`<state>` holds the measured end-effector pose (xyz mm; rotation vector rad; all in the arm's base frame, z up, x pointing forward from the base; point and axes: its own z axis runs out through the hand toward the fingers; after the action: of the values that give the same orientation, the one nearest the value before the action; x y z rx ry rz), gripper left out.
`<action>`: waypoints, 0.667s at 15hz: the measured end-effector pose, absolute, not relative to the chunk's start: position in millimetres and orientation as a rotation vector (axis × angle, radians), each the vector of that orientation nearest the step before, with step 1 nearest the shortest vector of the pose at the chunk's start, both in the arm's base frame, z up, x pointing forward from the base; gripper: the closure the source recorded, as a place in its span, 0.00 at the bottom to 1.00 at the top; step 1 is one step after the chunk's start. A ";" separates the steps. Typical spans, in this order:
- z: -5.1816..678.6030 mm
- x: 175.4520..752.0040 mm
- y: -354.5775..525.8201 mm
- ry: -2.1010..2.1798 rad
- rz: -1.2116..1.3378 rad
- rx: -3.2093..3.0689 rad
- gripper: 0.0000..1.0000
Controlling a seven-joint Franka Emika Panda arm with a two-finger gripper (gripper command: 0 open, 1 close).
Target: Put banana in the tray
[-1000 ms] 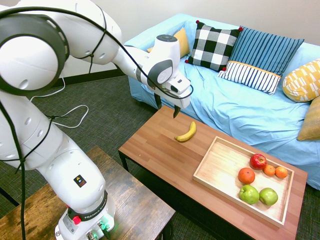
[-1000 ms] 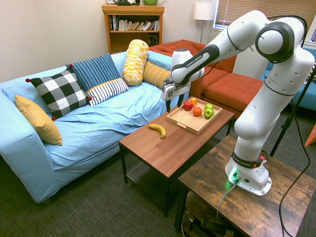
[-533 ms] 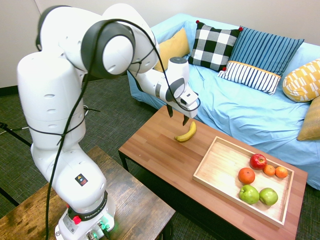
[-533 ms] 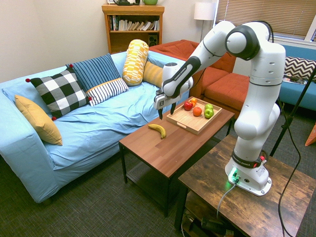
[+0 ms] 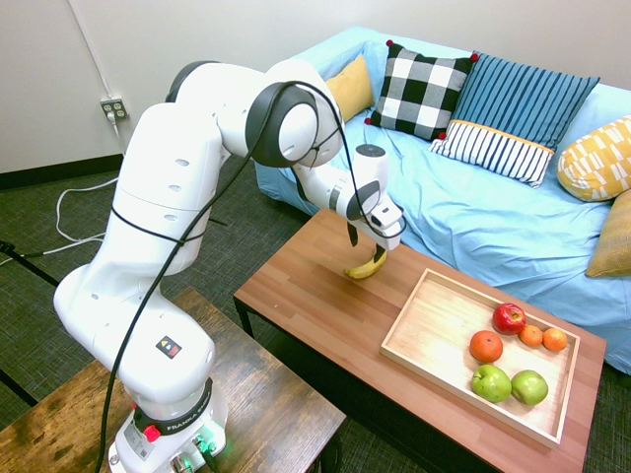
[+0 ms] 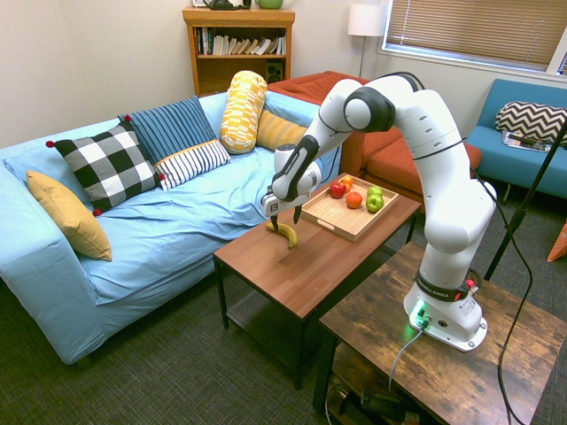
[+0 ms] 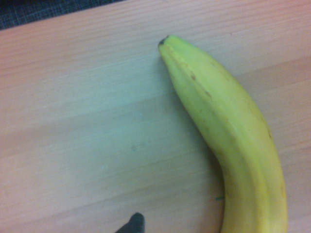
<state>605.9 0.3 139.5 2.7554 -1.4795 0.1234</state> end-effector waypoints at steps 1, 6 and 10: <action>132.4 610.7 -1.1 -1.486 0.124 2.748 0.00; 106.8 625.4 -7.0 -1.526 0.120 2.721 0.00; 93.3 626.6 -7.9 -1.545 0.101 2.710 1.00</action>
<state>626.6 -7.9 93.3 2.7103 -1.5446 0.1012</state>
